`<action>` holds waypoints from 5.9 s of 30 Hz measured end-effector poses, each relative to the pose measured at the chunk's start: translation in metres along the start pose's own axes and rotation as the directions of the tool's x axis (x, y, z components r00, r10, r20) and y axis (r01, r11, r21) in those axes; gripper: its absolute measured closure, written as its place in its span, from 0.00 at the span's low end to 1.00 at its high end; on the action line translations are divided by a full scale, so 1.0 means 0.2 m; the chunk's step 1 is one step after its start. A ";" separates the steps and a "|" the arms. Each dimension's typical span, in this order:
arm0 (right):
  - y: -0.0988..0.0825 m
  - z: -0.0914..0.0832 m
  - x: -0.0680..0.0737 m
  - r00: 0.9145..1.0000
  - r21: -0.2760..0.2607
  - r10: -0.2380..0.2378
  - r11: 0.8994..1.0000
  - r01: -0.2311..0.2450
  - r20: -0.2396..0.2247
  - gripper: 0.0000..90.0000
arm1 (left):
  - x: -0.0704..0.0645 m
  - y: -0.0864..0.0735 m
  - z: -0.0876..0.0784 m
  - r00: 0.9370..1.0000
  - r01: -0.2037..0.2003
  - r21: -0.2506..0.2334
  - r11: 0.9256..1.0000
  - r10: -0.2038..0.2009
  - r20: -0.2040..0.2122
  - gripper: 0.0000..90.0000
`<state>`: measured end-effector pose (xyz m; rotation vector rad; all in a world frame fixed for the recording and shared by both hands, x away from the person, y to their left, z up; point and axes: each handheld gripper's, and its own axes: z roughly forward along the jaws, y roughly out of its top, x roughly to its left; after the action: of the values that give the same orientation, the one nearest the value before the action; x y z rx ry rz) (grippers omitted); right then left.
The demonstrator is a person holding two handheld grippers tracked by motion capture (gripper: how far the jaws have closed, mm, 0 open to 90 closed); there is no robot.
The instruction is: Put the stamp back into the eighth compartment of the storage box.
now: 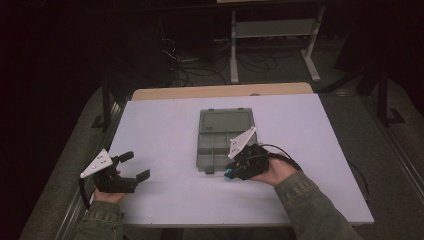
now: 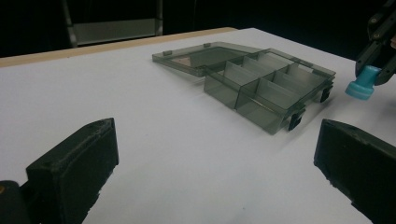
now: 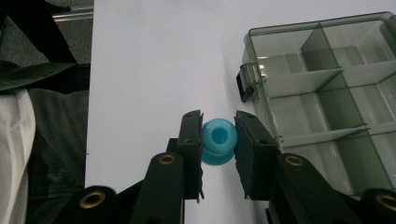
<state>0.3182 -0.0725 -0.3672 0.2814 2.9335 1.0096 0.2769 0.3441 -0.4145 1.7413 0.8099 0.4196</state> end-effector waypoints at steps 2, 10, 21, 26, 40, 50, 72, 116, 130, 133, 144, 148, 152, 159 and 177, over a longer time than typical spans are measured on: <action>0.00 0.00 -0.01 1.000 0.000 0.001 1.000 -0.001 0.000 0.79 | 0.00 0.00 0.00 1.000 0.001 -0.001 1.000 -0.001 0.001 0.00; -0.01 -0.02 -0.06 1.000 -0.008 0.025 1.000 -0.025 0.016 0.79 | 0.00 0.00 0.00 1.000 0.003 -0.006 1.000 -0.003 0.003 0.00; -0.03 -0.05 -0.11 0.998 -0.001 0.043 0.999 -0.043 0.041 0.79 | 0.00 0.00 0.00 1.000 0.000 -0.003 1.000 0.000 0.001 0.00; -0.03 -0.07 -0.13 0.997 -0.005 0.050 0.999 -0.050 0.053 0.79 | 0.00 0.00 0.00 1.000 0.002 -0.001 1.000 -0.002 -0.001 0.00; -0.04 -0.11 -0.17 0.994 -0.013 0.066 0.998 -0.065 0.083 0.79 | 0.00 0.00 0.00 1.000 0.011 -0.007 1.000 -0.011 -0.006 0.00; -0.05 -0.13 -0.20 0.992 -0.014 0.079 0.997 -0.078 0.102 0.79 | 0.00 0.00 -0.01 1.000 0.012 -0.007 1.000 -0.012 -0.006 0.00; -0.11 -0.21 -0.25 0.980 -0.024 0.122 0.993 -0.120 0.160 0.79 | 0.00 0.00 0.00 1.000 0.008 -0.002 1.000 -0.008 -0.004 0.00; -0.25 -0.06 -0.33 0.971 0.029 0.181 0.982 -0.188 0.153 0.79 | 0.00 0.00 0.00 1.000 0.010 -0.001 1.000 -0.010 -0.005 0.00; -0.23 -0.03 -0.32 0.964 0.054 0.210 0.974 -0.221 0.165 0.49 | 0.00 0.00 0.00 1.000 0.011 -0.001 1.000 -0.011 -0.005 0.00; -0.24 -0.05 -0.33 0.956 0.030 0.236 0.969 -0.244 0.172 0.39 | 0.00 0.00 0.00 1.000 0.012 -0.002 1.000 -0.012 -0.007 0.00; -0.26 -0.14 -0.33 0.936 -0.060 0.266 0.964 -0.259 0.230 0.07 | 0.00 0.00 -0.01 1.000 0.009 0.002 1.000 -0.009 -0.009 0.00; -0.26 -0.16 -0.33 0.932 -0.084 0.272 0.962 -0.259 0.240 0.00 | 0.00 -0.01 -0.01 1.000 0.010 0.002 1.000 -0.010 -0.009 0.00; -0.28 -0.18 -0.33 0.926 -0.111 0.281 0.959 -0.261 0.250 0.00 | 0.00 -0.01 -0.01 1.000 0.009 0.003 1.000 -0.009 -0.010 0.00; -0.33 -0.21 -0.32 0.916 -0.173 0.312 0.946 -0.274 0.252 0.00 | 0.00 -0.01 0.00 1.000 0.005 0.005 1.000 -0.005 -0.010 0.00; -0.42 -0.30 -0.29 0.905 -0.260 0.338 0.926 -0.272 0.259 0.00 | 0.00 0.00 0.00 1.000 0.008 0.002 1.000 -0.008 -0.009 0.00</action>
<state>0.3565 -0.1835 -0.3734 0.8309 2.5254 1.1896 0.2758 0.3442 -0.4152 1.7380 0.8239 0.4218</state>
